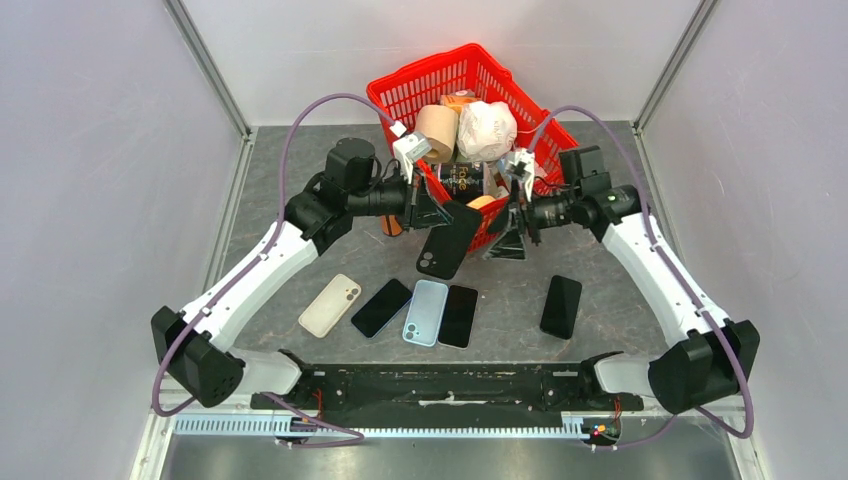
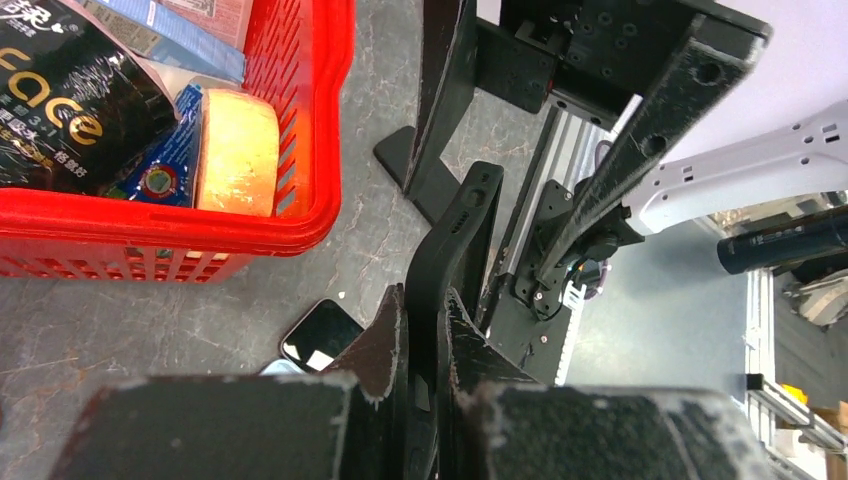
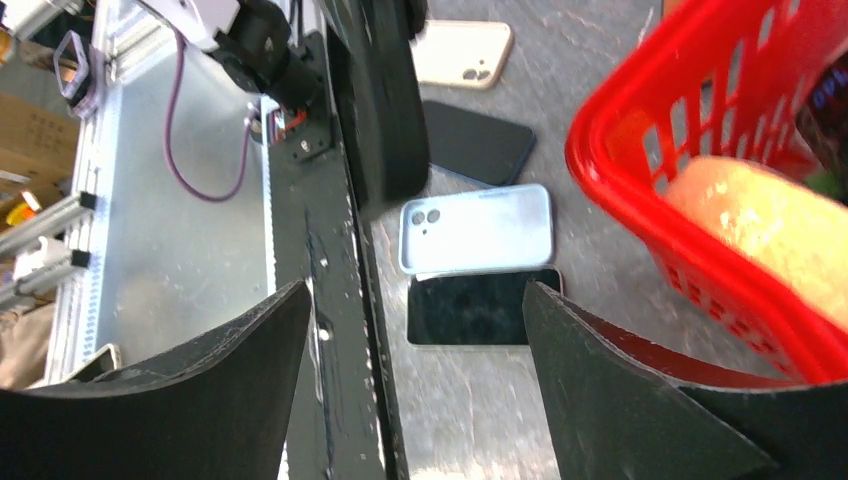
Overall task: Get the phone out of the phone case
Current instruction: Place the phone at the center of the board, then place the phone case at the center of the board.
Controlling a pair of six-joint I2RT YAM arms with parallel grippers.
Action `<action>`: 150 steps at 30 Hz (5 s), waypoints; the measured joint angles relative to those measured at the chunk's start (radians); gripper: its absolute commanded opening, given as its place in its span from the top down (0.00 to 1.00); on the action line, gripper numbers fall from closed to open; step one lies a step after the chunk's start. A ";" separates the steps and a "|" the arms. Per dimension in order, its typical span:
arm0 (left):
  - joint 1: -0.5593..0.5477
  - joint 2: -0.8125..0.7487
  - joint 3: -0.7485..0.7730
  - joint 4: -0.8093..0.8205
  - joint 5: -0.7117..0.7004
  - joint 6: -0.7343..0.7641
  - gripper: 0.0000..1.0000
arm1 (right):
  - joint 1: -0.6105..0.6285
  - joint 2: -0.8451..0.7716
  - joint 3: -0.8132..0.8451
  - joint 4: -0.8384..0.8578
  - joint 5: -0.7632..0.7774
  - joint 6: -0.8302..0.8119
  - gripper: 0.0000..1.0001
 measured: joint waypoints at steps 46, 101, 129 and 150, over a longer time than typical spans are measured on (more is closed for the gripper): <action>0.077 -0.108 -0.041 -0.105 -0.079 0.160 0.14 | -0.090 0.045 -0.146 -0.296 0.156 -0.163 1.00; 0.177 -0.114 -0.112 -0.090 -0.097 0.174 0.14 | -0.267 0.467 -0.156 -0.399 0.218 -0.636 0.48; 0.177 -0.129 -0.131 -0.083 -0.095 0.174 0.14 | -0.286 0.334 -0.189 -0.335 0.413 -0.407 0.05; 0.177 -0.167 -0.148 -0.084 -0.095 0.174 0.14 | -0.172 0.223 -0.256 -0.163 0.494 -0.190 0.03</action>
